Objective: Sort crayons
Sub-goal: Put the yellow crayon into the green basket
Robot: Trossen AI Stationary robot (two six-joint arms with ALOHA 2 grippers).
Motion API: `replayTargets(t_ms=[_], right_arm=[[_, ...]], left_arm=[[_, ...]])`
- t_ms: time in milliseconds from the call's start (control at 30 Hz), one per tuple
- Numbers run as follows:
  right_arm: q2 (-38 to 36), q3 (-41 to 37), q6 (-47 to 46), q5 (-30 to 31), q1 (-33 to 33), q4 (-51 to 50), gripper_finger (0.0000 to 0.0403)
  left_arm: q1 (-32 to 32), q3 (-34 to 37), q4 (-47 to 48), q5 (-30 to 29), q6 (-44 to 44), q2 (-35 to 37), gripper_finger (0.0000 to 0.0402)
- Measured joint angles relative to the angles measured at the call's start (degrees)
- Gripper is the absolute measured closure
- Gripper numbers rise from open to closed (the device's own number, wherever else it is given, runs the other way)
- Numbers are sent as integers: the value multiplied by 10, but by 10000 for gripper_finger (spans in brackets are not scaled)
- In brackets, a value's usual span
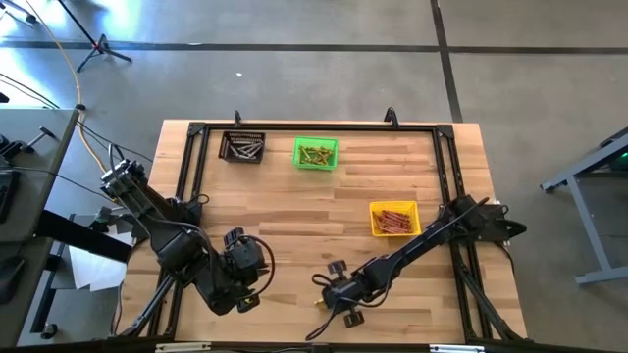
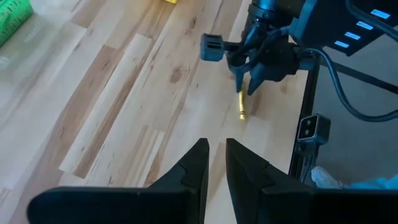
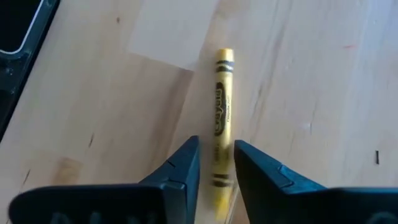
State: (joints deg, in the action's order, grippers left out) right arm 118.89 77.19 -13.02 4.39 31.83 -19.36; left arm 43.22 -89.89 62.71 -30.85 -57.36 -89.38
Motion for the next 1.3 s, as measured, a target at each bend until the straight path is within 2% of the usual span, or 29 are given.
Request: replayTargets(t_ms=[167,367,500,733,967,1133,1300], right_arm=[[16,3,0,2,5,-16,335],[25,4,-50,2,7,-28,389],[17,5,-90,2,2,-30,389],[-17,23,-60,2,-28,-78,395],[-75,26,-6,6,-125,-177,386],[-104,28,71,5,-233,-186,384],[-124,33,94,-16,-360,-164,383]], left_arm=[[0,0,1,-3,0,0,357],[0,0,4,-9,0,0,357],[1,0,5,-9,15,0,357],[8,0,11,-21,67,0,357],[19,0,78,-79,48,0,357],[20,0,104,-104,37,0,357],[20,0,136,-107,60,0,357]])
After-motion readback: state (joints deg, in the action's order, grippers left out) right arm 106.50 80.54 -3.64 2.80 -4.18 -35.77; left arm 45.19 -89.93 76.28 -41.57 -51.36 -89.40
